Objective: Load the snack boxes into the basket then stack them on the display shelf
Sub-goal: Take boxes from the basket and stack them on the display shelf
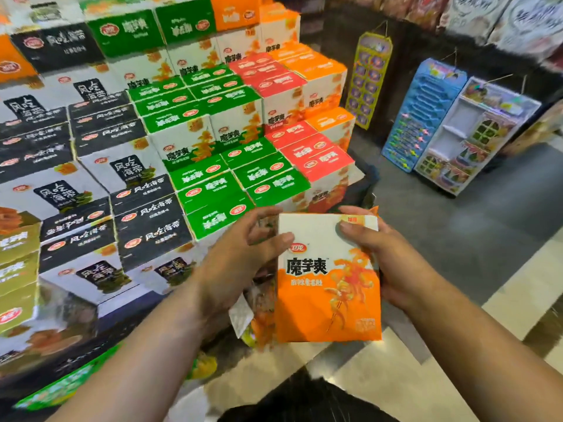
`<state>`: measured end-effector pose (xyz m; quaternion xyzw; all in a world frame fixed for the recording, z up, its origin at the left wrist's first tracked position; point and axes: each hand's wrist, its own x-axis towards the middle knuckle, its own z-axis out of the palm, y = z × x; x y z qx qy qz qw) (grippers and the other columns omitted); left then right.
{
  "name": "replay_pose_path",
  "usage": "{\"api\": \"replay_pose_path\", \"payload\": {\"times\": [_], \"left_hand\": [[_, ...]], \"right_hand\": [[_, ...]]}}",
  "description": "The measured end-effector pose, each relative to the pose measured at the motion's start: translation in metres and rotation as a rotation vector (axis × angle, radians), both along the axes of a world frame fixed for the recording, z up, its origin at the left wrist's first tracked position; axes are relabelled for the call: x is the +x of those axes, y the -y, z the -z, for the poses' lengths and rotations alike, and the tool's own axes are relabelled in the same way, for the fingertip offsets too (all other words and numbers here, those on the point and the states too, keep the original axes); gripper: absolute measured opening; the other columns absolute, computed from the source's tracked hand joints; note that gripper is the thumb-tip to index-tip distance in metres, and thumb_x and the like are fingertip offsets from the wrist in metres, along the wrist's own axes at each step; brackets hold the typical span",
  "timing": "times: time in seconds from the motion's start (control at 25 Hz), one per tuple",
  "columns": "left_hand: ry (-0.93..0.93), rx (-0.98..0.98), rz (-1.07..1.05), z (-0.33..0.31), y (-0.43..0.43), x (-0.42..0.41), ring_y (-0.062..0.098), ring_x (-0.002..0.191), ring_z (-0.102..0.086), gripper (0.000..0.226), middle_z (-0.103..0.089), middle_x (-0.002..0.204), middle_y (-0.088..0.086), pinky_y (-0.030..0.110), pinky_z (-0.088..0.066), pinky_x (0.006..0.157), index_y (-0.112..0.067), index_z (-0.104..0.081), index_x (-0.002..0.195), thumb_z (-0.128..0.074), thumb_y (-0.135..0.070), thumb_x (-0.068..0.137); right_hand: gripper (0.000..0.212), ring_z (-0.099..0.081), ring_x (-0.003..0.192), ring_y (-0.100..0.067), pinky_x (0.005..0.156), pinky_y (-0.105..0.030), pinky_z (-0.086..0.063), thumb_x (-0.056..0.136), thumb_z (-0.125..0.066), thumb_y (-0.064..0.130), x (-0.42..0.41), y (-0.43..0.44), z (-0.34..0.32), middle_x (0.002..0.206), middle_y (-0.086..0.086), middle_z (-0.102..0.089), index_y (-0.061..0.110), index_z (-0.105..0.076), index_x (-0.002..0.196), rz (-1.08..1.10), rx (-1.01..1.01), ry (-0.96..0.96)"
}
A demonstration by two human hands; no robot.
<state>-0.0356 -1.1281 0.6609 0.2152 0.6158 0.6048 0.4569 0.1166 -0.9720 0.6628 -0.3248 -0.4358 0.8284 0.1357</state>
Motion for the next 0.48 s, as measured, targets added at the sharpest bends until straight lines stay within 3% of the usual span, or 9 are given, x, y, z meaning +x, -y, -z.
{"api": "replay_pose_path", "payload": {"times": [0.16,0.24,0.36,0.48], "left_hand": [[-0.03,0.03,0.006,-0.011,-0.069,0.029,0.03,0.096,-0.072,0.051,-0.074,0.107,0.008,0.046,-0.054,0.088,-0.027,-0.059,0.121,-0.079,-0.027,0.074],[-0.048,0.043,0.026,-0.019,-0.099,0.037,0.023,0.088,-0.073,0.048,-0.075,0.098,0.003,0.038,-0.057,0.076,-0.024,-0.058,0.119,-0.076,-0.023,0.074],[-0.051,0.046,0.065,-0.026,-0.136,0.037,0.019,0.081,-0.073,0.045,-0.076,0.089,0.004,0.027,-0.057,0.064,-0.02,-0.056,0.117,-0.069,-0.018,0.074],[-0.056,0.015,0.098,-0.027,-0.169,0.025,0.012,0.068,-0.071,0.032,-0.074,0.079,0.001,0.015,-0.047,0.047,-0.017,-0.054,0.115,-0.063,-0.004,0.088]], "right_hand": [[0.058,-0.072,0.074,-0.023,0.057,-0.034,-0.058,0.06,-0.08,0.012,0.031,-0.065,-0.019,0.087,-0.007,-0.074,0.021,-0.06,0.114,-0.008,0.055,-0.012],[0.06,-0.072,0.075,-0.022,0.061,-0.035,-0.059,0.062,-0.074,0.019,0.038,-0.095,-0.025,0.088,-0.005,-0.074,0.02,-0.058,0.12,-0.009,0.069,0.005],[0.065,-0.073,0.073,-0.019,0.057,-0.032,-0.058,0.062,-0.08,0.016,0.04,-0.133,-0.032,0.085,-0.002,-0.075,0.021,-0.057,0.123,-0.034,0.1,0.014],[0.061,-0.073,0.076,-0.02,0.06,-0.032,-0.059,0.063,-0.073,0.018,0.032,-0.166,-0.033,0.09,-0.004,-0.074,0.023,-0.057,0.122,-0.041,0.126,0.021]]}}
